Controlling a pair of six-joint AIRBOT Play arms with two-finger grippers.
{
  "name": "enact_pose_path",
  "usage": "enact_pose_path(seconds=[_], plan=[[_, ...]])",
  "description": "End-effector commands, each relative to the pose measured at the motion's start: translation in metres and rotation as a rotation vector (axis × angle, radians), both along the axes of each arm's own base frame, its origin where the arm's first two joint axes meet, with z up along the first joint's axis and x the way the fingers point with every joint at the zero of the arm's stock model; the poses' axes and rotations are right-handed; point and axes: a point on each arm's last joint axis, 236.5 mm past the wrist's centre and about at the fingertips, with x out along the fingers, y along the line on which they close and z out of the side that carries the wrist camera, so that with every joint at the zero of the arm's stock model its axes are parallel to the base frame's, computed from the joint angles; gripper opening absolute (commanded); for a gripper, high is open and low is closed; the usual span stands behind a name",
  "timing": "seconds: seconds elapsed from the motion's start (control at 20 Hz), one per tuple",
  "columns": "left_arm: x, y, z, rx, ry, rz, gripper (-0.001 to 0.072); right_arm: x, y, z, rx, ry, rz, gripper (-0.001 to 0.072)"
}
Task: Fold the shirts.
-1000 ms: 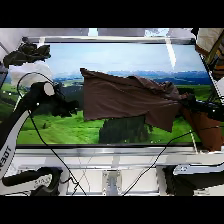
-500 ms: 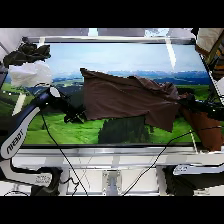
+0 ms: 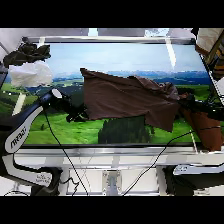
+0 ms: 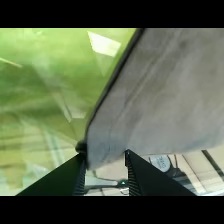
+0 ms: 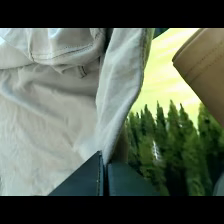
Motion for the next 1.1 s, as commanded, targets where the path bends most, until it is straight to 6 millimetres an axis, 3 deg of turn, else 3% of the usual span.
enact_pose_path(seconds=[0.0, 0.1, 0.2, 0.5, 0.8, 0.85, 0.9, 0.95, 1.05], plan=[[0.007, 0.003, -0.004, 0.015, -0.025, 0.017, 0.0303, 0.0, 0.001, 0.001, 0.002, -0.001, 0.003, 0.0037], [-0.002, 0.003, -0.003, 0.011, 0.008, -0.005, 0.0307, 0.0, 0.001, 0.001, 0.001, -0.001, 0.002, 0.0037], [-0.004, 0.008, -0.005, 0.035, 0.01, -0.023, 0.0474, 0.0, 0.001, 0.001, 0.001, -0.002, 0.003, 0.0037], [0.023, 0.021, -0.016, 0.104, -0.078, 0.056, 0.0474, 0.001, -0.001, 0.001, -0.004, -0.006, -0.003, 0.0037], [0.028, 0.015, -0.025, 0.082, -0.054, 0.114, 0.046, 0.001, -0.001, 0.001, -0.007, -0.009, -0.001, 0.0037], [0.027, 0.013, -0.024, 0.071, -0.048, 0.119, 0.0344, 0.001, -0.001, 0.001, -0.007, -0.009, -0.001, 0.0037], [0.027, 0.01, -0.023, 0.061, -0.044, 0.125, 0.0109, 0.001, -0.001, 0.001, -0.007, -0.008, -0.001, 0.0037], [0.027, 0.008, -0.022, 0.048, -0.041, 0.129, 0.0012, 0.001, -0.001, 0.001, -0.007, -0.009, -0.001, 0.0037], [0.025, 0.002, -0.018, 0.02, -0.022, 0.139, 0.0012, 0.001, -0.001, 0.001, -0.005, -0.008, 0.0, 0.0037]])
